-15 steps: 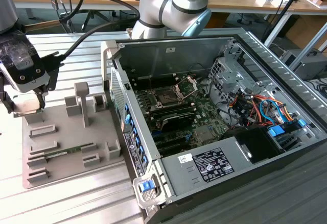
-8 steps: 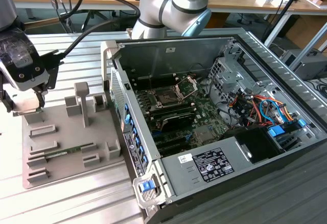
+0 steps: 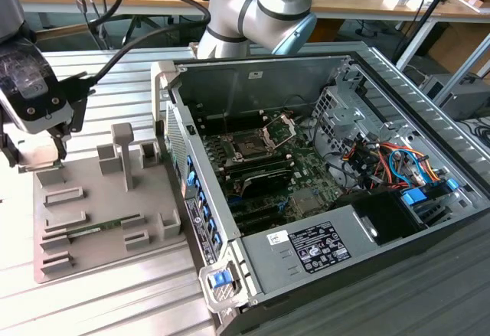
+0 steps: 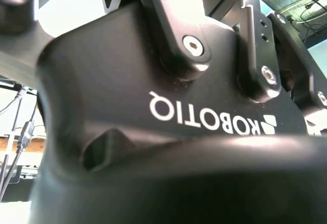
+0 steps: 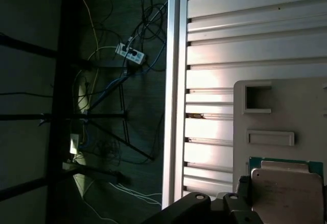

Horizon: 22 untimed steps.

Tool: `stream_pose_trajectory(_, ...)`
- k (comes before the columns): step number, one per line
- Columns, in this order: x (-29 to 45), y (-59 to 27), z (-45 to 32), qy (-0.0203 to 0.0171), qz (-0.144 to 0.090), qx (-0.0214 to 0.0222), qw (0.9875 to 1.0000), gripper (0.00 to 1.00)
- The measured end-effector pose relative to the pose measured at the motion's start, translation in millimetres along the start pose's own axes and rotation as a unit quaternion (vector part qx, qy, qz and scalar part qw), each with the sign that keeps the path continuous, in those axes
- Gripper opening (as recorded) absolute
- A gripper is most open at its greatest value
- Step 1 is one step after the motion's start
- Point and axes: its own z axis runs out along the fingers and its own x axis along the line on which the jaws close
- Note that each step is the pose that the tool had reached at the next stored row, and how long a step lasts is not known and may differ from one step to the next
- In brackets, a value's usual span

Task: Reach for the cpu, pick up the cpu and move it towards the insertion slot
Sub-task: 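Pick up the cpu and move it towards the insertion slot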

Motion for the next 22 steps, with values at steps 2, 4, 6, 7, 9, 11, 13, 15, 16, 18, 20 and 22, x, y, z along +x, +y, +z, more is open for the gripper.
stream_pose_trajectory(2, 0.0, 0.0, -0.9, 0.0, 0.0, 0.0, 1.0, 0.55)
stream_pose_trajectory(4, 0.0, 0.1, -2.1, 0.0, 0.0, 0.0001, 1.0, 0.55)
stream_pose_trajectory(6, 0.0, 0.1, -3.1, 0.0, 0.0, 0.0001, 1.0, 0.55)
stream_pose_trajectory(7, 0.0, 0.2, -3.9, 0.0, 0.0, 0.0001, 1.0, 0.55)
stream_pose_trajectory(9, 0.0, 0.2, -4.7, 0.0, 0.0, 0.0001, 1.0, 0.55)
stream_pose_trajectory(11, 0.0, 0.2, -5.9, 0.0, 0.0, 0.0001, 1.0, 0.55)
stream_pose_trajectory(13, 0.0, 0.3, -7.1, 0.0, 0.0, 0.0001, 1.0, 0.55)
stream_pose_trajectory(15, 0.0, 0.3, -8.2, 0.0, 0.0, 0.0001, 1.0, 0.55)
stream_pose_trajectory(16, 0.0, 0.4, -9.3, 0.0, 0.0, 0.0001, 1.0, 0.55)
stream_pose_trajectory(18, 0.0, 0.4, -10.3, 0.0, 0.0, 0.0001, 1.0, 0.55)
stream_pose_trajectory(20, 0.0, 0.4, -11.4, 0.0, 0.0, 0.0001, 1.0, 0.55)
stream_pose_trajectory(22, 0.0, 0.5, -12.7, 0.0, 0.0, 0.0001, 1.0, 0.55)
